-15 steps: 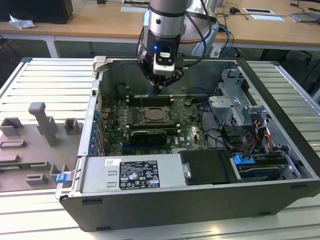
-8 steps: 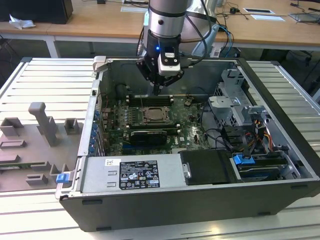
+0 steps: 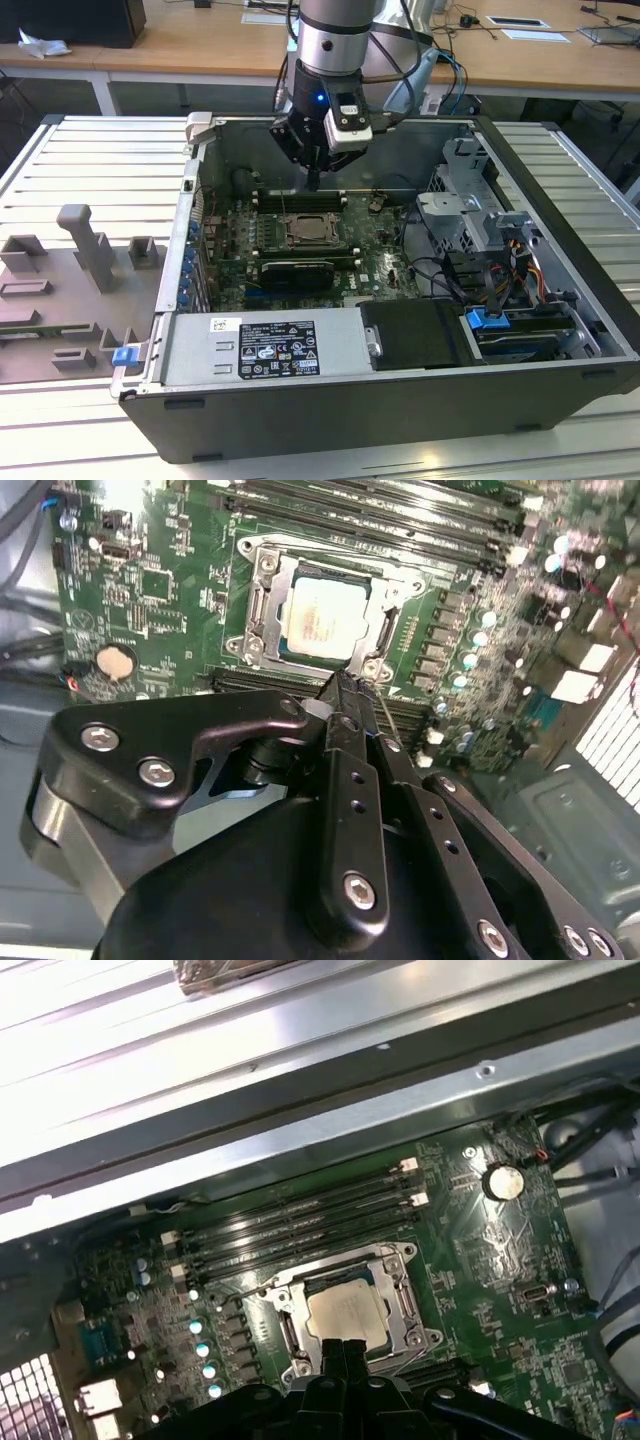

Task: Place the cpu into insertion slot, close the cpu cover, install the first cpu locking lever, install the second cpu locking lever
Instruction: 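Install the first cpu locking lever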

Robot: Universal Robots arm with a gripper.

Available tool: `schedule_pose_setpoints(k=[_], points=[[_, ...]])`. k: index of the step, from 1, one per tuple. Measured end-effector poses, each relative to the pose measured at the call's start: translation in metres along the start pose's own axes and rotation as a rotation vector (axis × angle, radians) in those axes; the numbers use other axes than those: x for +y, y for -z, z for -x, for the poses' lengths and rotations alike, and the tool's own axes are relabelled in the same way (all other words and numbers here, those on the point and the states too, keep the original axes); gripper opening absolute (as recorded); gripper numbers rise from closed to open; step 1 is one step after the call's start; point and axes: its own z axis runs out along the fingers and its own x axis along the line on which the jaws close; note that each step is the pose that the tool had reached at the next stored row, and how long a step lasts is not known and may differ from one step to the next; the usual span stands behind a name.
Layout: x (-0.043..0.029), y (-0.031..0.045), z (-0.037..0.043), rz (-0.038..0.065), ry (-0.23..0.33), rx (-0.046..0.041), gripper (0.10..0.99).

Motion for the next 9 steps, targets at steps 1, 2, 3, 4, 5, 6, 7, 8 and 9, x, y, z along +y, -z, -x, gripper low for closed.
schedule_pose_setpoints(k=[1,2,3,4,5,6,7,8,9], points=[[0.0,-0.0001,0.0,-0.001,0.018,0.0001,0.106],[0.0,-0.0001,0.0,-0.002,0.043,0.0003,0.106],[0.0,-0.0001,0.0,-0.003,0.059,0.0004,0.106],[0.0,-0.0001,0.0,-0.004,0.082,0.0007,0.106],[-0.0001,-0.0001,0.0,-0.005,0.095,0.0008,0.106],[0.0,-0.0002,0.0,-0.006,0.114,0.0009,0.106],[0.0,-0.0002,0.0,-0.006,0.127,0.001,0.106],[0.0,-0.0002,0.0,-0.007,0.136,0.0011,0.106],[0.0,-0.0002,0.0,-0.008,0.152,0.0012,0.106]])
